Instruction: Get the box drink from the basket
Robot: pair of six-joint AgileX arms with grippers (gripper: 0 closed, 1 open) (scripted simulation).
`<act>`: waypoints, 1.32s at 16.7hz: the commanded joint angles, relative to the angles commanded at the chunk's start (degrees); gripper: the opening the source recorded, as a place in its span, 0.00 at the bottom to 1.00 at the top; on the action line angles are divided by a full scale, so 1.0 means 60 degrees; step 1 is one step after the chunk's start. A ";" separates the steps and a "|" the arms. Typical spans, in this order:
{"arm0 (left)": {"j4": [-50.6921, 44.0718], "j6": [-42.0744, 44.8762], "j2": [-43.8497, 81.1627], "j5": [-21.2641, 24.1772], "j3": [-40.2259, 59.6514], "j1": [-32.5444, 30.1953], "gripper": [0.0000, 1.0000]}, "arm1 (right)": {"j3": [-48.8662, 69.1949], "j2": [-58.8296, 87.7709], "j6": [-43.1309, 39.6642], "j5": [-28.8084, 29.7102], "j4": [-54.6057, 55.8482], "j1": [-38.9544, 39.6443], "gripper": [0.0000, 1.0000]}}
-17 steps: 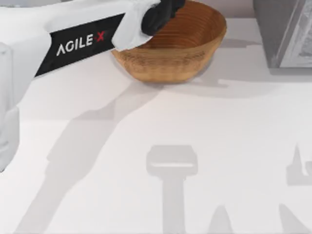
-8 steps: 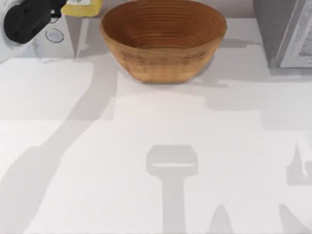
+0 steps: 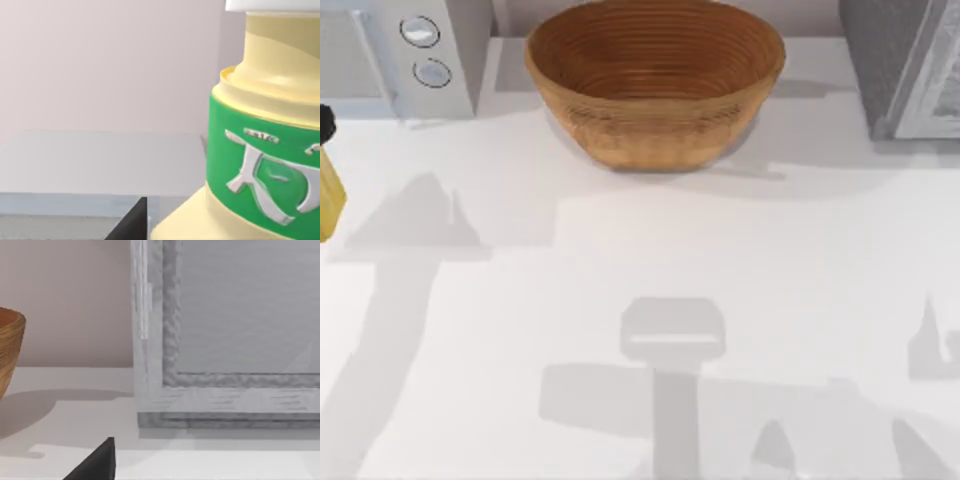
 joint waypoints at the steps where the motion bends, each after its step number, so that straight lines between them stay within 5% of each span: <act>1: -0.0170 -0.0003 -0.0974 0.0267 -0.0828 0.0286 0.00 | 0.0000 0.0000 0.0000 0.0000 0.0000 0.0000 1.00; 6: -0.0911 -0.0011 -0.4819 0.1393 -0.4211 0.1470 0.00 | 0.0000 0.0000 0.0000 0.0000 0.0000 0.0000 1.00; 11: -0.1274 -0.0007 -0.6304 0.1918 -0.5631 0.2009 0.00 | 0.0000 0.0000 0.0000 0.0000 0.0000 0.0000 1.00; 18: -0.1185 0.0043 -0.6153 0.1820 -0.5627 0.1924 0.00 | 0.0000 0.0000 0.0000 0.0000 0.0000 0.0000 1.00; 22: -0.0027 0.0312 -0.4806 0.0783 -0.5438 0.1270 0.00 | 0.0000 0.0000 0.0000 0.0000 0.0000 0.0000 1.00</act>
